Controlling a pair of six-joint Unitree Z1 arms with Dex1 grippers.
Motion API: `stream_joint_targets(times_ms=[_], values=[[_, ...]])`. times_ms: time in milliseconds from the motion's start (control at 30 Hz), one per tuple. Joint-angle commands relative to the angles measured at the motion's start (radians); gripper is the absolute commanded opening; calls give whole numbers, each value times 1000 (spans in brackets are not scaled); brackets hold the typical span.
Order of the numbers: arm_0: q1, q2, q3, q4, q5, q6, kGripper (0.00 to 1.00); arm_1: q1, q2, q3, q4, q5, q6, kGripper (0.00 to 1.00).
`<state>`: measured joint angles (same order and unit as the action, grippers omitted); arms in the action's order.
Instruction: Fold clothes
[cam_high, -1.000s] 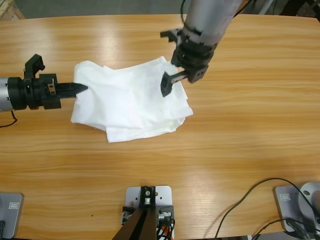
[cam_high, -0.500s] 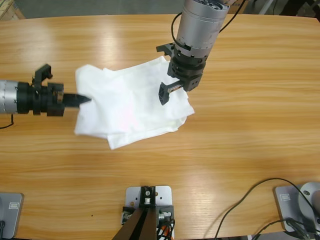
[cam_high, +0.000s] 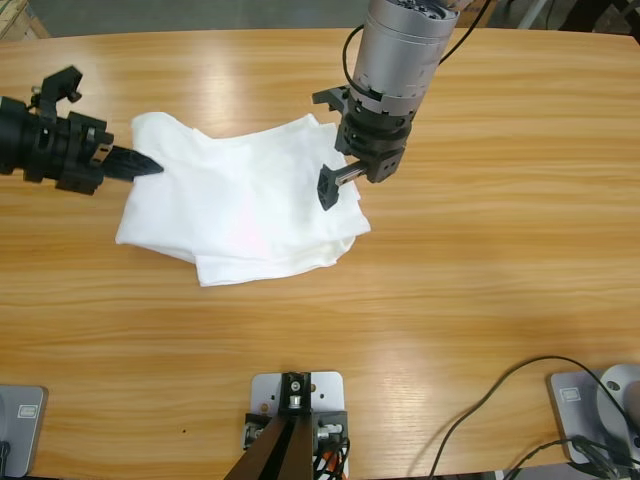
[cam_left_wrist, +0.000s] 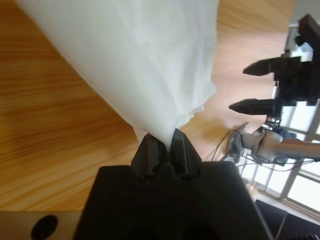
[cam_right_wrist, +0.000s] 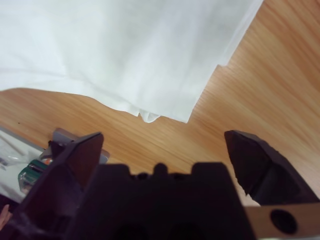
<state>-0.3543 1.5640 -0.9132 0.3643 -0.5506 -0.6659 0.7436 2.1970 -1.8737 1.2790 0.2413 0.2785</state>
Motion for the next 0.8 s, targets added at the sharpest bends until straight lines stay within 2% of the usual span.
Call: stream_joint_targets(times_ms=[33, 300, 600, 800], values=[[-91, 56, -61, 56, 17, 5, 0, 11, -3, -1, 23, 3, -12, 1000], [-217, 206, -216, 107, 13, -3, 0, 1, -63, 3, 45, -61, -5, 1000], [-284, 357, -407, 205, -4, 9, 0, -99, -198, 1, 94, -253, 49, 1000], [-335, 461, -554, 273, -15, 12, 0, -139, -226, 2, 105, -277, 38, 1000]])
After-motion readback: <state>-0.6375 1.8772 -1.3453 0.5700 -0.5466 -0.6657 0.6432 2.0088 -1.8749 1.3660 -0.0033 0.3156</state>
